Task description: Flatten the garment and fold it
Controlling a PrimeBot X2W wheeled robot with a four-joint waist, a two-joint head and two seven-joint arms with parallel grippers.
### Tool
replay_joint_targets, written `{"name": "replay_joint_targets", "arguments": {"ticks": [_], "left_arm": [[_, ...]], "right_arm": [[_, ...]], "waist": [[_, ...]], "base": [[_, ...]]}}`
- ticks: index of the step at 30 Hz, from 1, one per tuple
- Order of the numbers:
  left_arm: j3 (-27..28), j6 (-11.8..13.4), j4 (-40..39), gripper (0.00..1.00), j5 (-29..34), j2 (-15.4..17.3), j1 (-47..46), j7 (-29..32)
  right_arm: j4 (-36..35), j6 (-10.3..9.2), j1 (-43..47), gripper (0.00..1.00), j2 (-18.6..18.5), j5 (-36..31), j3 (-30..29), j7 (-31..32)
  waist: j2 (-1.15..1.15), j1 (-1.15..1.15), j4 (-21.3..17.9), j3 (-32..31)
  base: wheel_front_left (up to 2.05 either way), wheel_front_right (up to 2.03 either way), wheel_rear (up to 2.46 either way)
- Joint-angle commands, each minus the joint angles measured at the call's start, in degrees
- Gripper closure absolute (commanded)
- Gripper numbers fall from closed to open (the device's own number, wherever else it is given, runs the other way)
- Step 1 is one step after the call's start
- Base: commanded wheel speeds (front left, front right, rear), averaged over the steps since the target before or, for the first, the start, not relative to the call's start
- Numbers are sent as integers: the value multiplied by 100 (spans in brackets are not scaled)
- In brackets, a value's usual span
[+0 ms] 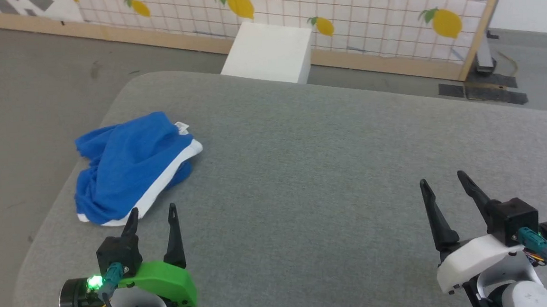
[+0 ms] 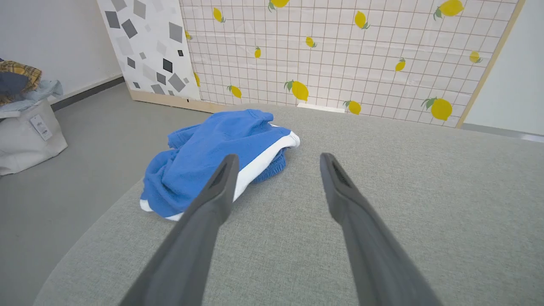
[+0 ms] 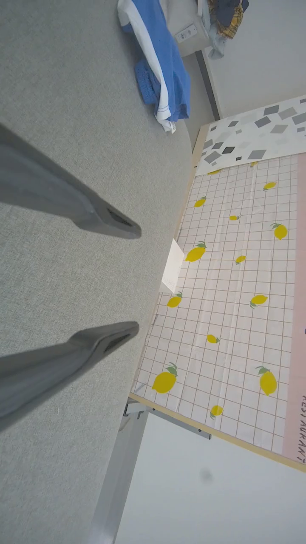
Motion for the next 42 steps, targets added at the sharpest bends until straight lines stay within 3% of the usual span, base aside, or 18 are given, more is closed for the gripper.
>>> {"name": "replay_joint_targets", "arguments": {"ticks": [1,42], "left_arm": [[12,45,36,0,-55,39,-92,-64],[211,267,388,0,-473,129,-34,-570]], "right_arm": [[23,-4,-103,0,5,32,9,-69],[296,-7,-330,0,10,129,46,-259]], "waist": [[0,0,135,13],[0,0,1264,76]], "base": [[0,0,0],[0,0,0]]}}
